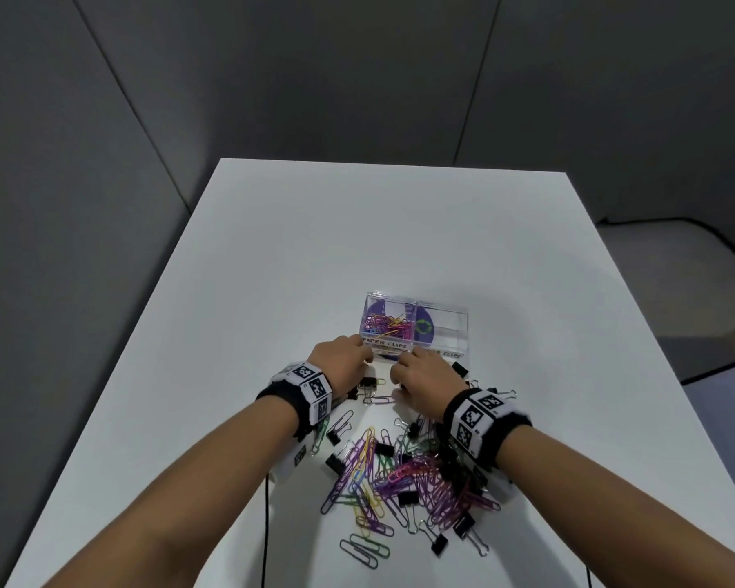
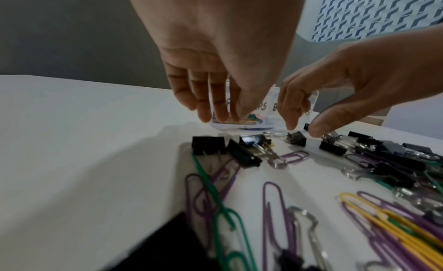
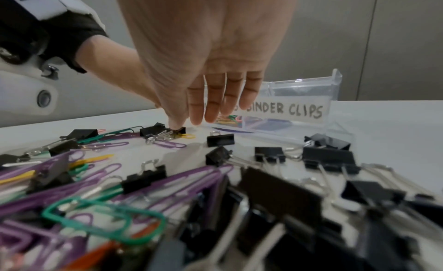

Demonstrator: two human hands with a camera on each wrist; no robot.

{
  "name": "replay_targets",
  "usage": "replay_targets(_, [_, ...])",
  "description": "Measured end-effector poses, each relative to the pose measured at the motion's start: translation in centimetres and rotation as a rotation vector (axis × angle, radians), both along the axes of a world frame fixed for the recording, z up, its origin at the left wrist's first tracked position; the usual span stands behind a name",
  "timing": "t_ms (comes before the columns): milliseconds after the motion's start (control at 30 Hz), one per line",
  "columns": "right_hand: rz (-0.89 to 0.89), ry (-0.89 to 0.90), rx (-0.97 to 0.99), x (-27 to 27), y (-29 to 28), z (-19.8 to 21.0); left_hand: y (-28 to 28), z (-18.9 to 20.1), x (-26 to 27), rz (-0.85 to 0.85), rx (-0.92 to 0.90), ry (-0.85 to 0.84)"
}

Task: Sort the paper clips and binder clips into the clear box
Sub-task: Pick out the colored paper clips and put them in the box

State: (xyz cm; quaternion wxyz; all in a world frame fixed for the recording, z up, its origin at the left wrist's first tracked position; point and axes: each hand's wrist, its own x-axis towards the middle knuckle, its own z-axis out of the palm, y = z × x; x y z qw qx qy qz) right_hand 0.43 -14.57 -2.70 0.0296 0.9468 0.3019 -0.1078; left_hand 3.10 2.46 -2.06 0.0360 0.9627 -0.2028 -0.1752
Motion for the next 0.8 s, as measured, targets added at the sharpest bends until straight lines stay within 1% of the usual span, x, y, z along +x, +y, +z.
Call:
replay_targets(67, [0.056, 0.033, -0.017, -0.3, 0.6, 0.1, -0.5, 0.1, 0.0, 0.051, 0.006, -0.008])
replay_targets(100, [0.036, 0.101, -0.003, -0.4, 1.0, -0.2, -0.7, 0.0, 0.0, 0.074, 0.019, -0.009])
replay_targets(133, [0.021, 0.127, 0.008, -0.7, 1.4, -0.2, -0.9, -0.1, 0.0, 0.094, 0.031, -0.006])
replay_targets(167, [0.014, 0.101, 0.011, -1.0, 1.7, -0.1, -1.1, -0.3, -0.1, 0.113, 0.030, 0.001])
replay_targets(233, [-0.007, 0.157, 0.021, -1.2, 2.3, 0.3, -1.4, -0.8, -0.2, 0.134, -0.017, 0.015])
replay_targets(333, [-0.138, 0.218, 0.001, -0.9, 2.2, -0.2, -1.5, -1.1, -0.1, 0.080, -0.077, 0.077])
replay_targets(433, [-0.212, 0.276, -0.032, -0.7, 1.8, -0.4, -1.2, -0.9, -0.2, -0.005, -0.071, 0.189])
replay_targets(467, [-0.232, 0.293, -0.036, -0.5, 1.5, -0.5, -1.1, -0.9, -0.3, -0.028, -0.052, 0.200])
replay_targets(600, [-0.282, 0.364, -0.031, 0.0, 0.9, -0.4, -0.8, -1.1, -0.8, -0.060, 0.015, 0.185])
replay_targets(700, [-0.290, 0.379, -0.019, -0.1, 0.9, -0.3, -1.0, -1.0, -0.8, -0.037, 0.008, 0.208])
replay_targets(800, [-0.290, 0.386, 0.023, -0.2, 0.7, 0.1, -0.8, -0.8, -0.9, -0.068, -0.002, 0.188])
